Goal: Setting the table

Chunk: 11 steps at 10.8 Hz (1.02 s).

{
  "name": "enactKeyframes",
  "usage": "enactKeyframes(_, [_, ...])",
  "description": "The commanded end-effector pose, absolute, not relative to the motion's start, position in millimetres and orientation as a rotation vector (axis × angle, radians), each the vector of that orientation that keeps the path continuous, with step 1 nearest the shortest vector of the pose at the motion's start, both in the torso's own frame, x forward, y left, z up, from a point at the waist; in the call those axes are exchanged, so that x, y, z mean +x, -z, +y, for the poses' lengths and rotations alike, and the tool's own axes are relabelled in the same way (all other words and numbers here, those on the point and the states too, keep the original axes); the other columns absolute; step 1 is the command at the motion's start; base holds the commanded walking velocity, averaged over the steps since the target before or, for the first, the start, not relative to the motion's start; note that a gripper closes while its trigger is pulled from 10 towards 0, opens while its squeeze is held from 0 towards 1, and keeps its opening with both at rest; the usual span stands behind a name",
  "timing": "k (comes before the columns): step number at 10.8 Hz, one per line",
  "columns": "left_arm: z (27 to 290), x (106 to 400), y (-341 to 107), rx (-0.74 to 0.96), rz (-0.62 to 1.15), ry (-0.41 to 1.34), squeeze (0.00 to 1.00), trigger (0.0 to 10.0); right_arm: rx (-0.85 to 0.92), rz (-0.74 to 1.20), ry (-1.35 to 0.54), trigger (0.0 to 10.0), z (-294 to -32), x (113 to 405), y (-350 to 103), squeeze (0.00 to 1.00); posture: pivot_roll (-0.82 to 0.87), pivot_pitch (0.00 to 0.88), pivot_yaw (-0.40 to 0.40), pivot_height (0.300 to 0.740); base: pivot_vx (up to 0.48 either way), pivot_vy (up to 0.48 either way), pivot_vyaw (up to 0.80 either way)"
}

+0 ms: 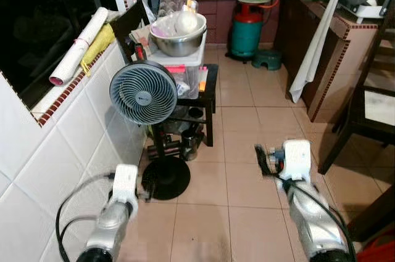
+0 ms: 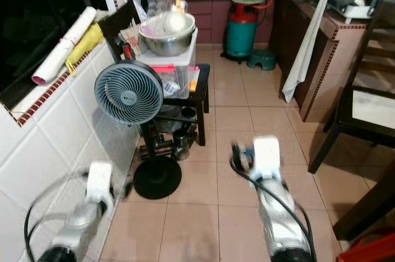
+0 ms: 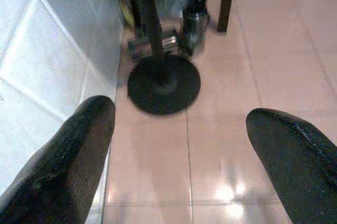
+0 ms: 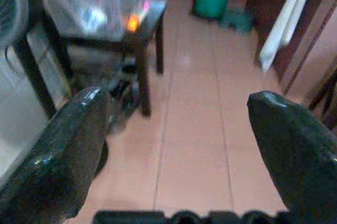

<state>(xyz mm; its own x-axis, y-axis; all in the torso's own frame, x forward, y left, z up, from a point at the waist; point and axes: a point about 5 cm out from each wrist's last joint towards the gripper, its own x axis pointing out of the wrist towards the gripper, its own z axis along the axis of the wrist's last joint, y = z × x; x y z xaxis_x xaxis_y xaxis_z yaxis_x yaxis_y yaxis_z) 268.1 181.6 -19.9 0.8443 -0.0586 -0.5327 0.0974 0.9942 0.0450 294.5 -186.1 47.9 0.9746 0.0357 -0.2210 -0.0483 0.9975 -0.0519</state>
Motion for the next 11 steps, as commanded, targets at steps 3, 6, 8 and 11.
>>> enactKeyframes(3, [186.9,242.4,45.6,0.141,0.721,0.093,0.0,10.0,0.014,0.493,-0.029,10.0,-198.6,278.0,3.1,0.0,-0.03,0.0,0.034,0.74,0.0,0.0,0.0])
enactKeyframes(6, [191.6,231.5,55.0,0.139,0.8,0.059,0.0,10.0,0.048,0.757,0.009,10.0,-202.0,240.4,46.1,0.0,-0.02,0.0,0.026,0.74,0.0,0.0,0.0])
enactKeyframes(8, [201.1,228.1,56.8,0.081,0.824,-0.068,0.0,10.0,0.094,0.822,0.045,10.0,-199.9,230.3,55.1,0.0,-0.02,0.0,0.018,0.74,0.0,0.0,0.0])
enactKeyframes(11, [208.8,215.6,63.9,0.065,0.886,-0.104,0.0,10.0,0.109,0.869,0.058,10.0,-195.8,221.9,62.1,0.0,-0.04,0.0,0.027,0.74,0.0,0.0,0.0])
